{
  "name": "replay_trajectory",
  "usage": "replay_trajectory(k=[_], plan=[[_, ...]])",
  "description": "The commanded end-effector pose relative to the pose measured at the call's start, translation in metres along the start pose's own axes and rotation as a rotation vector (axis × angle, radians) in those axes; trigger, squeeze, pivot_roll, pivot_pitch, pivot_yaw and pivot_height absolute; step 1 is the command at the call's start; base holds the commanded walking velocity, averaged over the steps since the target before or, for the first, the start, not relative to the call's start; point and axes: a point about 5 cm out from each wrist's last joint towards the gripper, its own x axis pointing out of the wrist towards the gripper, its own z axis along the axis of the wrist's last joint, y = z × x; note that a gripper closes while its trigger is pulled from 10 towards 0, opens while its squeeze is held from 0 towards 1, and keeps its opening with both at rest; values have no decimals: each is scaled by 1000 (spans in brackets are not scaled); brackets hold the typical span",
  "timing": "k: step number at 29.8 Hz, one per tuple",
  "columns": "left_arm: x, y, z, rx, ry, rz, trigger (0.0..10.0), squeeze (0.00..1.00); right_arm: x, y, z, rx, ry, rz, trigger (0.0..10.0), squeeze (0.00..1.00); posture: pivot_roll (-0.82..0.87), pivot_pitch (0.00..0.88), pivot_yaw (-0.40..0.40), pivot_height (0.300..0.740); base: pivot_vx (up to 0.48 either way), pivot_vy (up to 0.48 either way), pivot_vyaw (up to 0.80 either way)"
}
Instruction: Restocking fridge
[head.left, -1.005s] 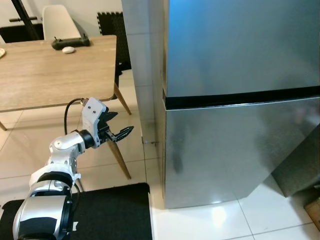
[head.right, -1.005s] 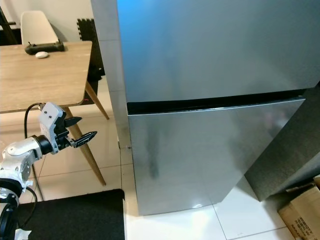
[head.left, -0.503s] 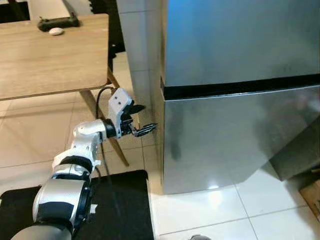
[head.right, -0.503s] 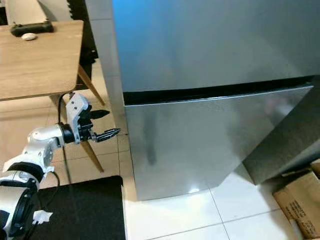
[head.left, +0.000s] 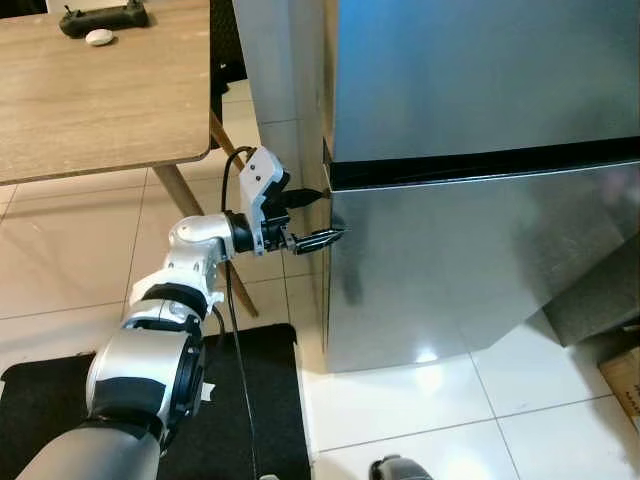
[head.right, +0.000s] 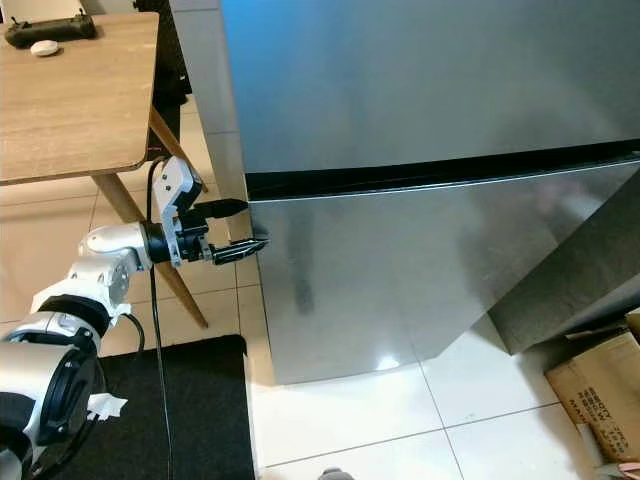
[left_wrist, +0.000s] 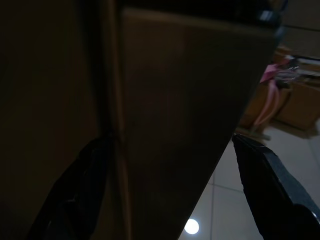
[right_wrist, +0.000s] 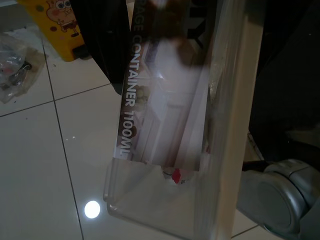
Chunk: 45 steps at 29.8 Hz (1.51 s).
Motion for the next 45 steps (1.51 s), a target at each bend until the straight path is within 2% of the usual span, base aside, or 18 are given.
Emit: replay_trajectory(k=[1, 9, 16, 18, 21, 22, 25, 30, 34, 35, 36, 37, 39, 40, 41, 42, 43, 45], plan=[[7, -3, 1, -23, -20, -31, 10000, 0, -5, -5, -11, 14, 23, -13, 10000, 0, -260, 240, -16, 740, 0, 0, 0], [29, -16, 17, -7, -96, -211, 10000, 0, -3, -1, -12, 21, 21, -12, 10000, 0, -259, 228, -9, 740, 0, 0, 0], [35, -27, 16, -12, -123, -304, 10000, 0, 0, 4, -6, 23, 8, -5, 10000, 0, -255, 214, -5, 740, 0, 0, 0], [40, -40, 9, -27, -132, -400, 10000, 0, 2, 6, -1, 26, -4, -2, 10000, 0, -249, 203, -3, 740, 0, 0, 0], [42, -47, 4, -36, -129, -439, 10000, 0, 3, 7, 0, 26, -8, 0, 10000, 0, -249, 200, -1, 740, 0, 0, 0], [43, -57, -5, -56, -123, -482, 10000, 0, 4, 8, 2, 30, -12, -2, 10000, 0, -250, 195, 0, 740, 0, 0, 0], [44, -60, -8, -64, -122, -493, 10000, 0, 4, 8, 2, 31, -13, -3, 10000, 0, -250, 193, 1, 740, 0, 0, 0], [47, -74, -17, -105, -140, -545, 10000, 0, 4, 7, 0, 42, -9, -12, 10000, 0, -241, 188, 5, 740, 0, 0, 0], [47, -76, -17, -114, -146, -555, 10000, 0, 4, 7, 0, 43, -8, -13, 10000, 0, -241, 188, 5, 740, 0, 0, 0], [48, -85, -19, -139, -157, -583, 10000, 0, 4, 7, 0, 46, -7, -17, 10000, 0, -235, 182, 5, 740, 0, 0, 0], [48, -103, -26, -205, -177, -631, 10000, 0, 5, 8, 1, 49, -6, -27, 10000, 0, -222, 168, 9, 740, 0, 0, 0], [48, -103, -26, -205, -177, -631, 10000, 0, 5, 8, 1, 49, -6, -27, 10000, 0, -222, 168, 9, 740, 0, 0, 0], [44, -144, -39, -317, -201, -724, 10000, 0, 6, 8, 2, 55, -3, -53, 10000, 0, -216, 160, 10, 740, 0, 0, 0], [44, -144, -39, -317, -201, -724, 10000, 0, 6, 8, 2, 55, -3, -53, 10000, 0, -216, 160, 10, 740, 0, 0, 0], [41, -159, -47, -364, -202, -736, 10000, 0, 7, 9, 4, 56, -2, -63, 10000, 0, -210, 151, 11, 740, 0, 0, 0], [41, -159, -47, -364, -202, -736, 10000, 0, 7, 9, 4, 56, -2, -63, 10000, 0, -210, 151, 11, 740, 0, 0, 0], [38, -167, -60, -394, -184, -693, 10000, 0, 8, 9, 5, 56, -1, -72, 10000, 0, -202, 141, 13, 740, 0, 0, 0], [28, -171, -96, -452, -110, -529, 10000, 0, 9, 10, 6, 60, 2, -89, 10000, 0, -196, 129, 15, 740, 0, 0, 0]])
